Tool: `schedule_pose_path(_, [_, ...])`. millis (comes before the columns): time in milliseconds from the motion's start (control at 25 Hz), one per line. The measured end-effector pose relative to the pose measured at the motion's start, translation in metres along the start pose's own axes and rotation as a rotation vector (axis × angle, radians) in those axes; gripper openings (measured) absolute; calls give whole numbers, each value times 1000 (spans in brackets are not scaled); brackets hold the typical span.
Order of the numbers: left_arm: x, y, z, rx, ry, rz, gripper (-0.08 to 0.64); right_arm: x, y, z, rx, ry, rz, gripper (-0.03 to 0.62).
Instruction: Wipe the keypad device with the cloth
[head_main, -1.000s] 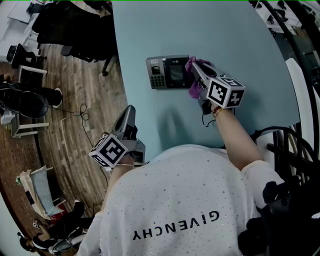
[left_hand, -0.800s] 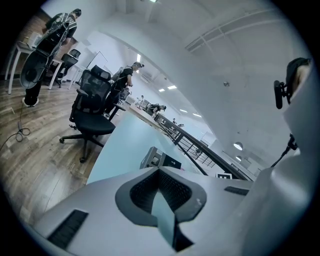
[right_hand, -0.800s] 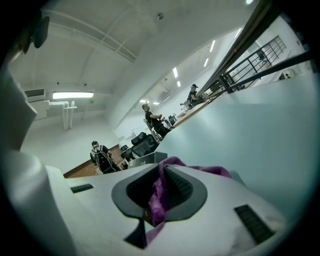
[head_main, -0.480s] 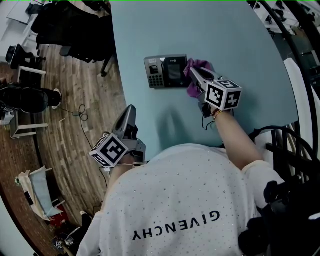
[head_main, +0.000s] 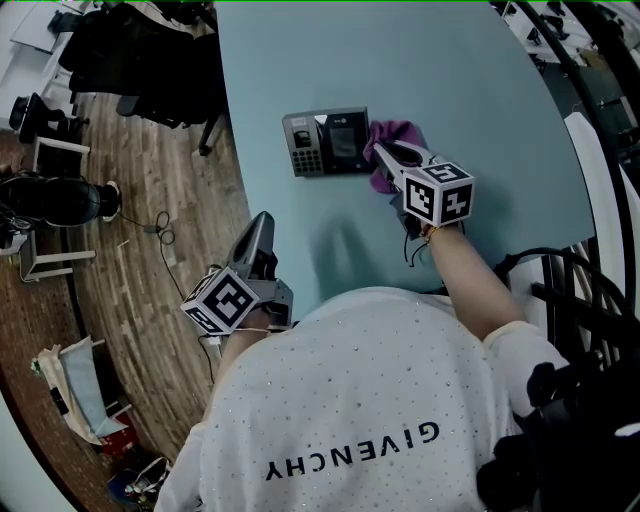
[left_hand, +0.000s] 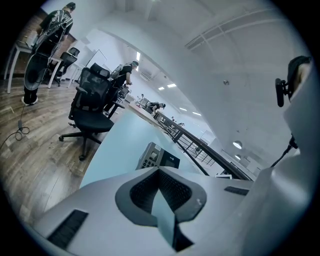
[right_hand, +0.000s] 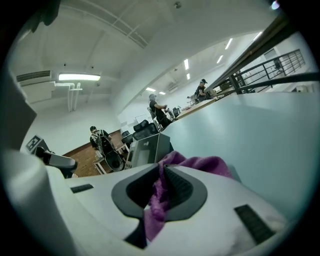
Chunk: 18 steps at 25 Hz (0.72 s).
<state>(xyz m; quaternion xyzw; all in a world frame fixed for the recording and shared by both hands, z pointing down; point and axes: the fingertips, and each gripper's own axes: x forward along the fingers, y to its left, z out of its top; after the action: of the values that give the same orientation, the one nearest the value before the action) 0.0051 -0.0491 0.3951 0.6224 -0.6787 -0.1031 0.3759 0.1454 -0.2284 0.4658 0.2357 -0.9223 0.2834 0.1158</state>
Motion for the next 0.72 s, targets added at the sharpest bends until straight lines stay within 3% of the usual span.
schedule_pose_path(360, [2,0,-6,-10,6,-4,2,0,2,-6,-82,8,-4,32])
schedule_pose_path(520, [2,0,-8,-19,4,-8,2,1,2,-15,-150,55,-32,31])
schedule_pose_path(720, [2,0,-12,-32,4,-5,2,2,3,-21,-170,119,-17,31])
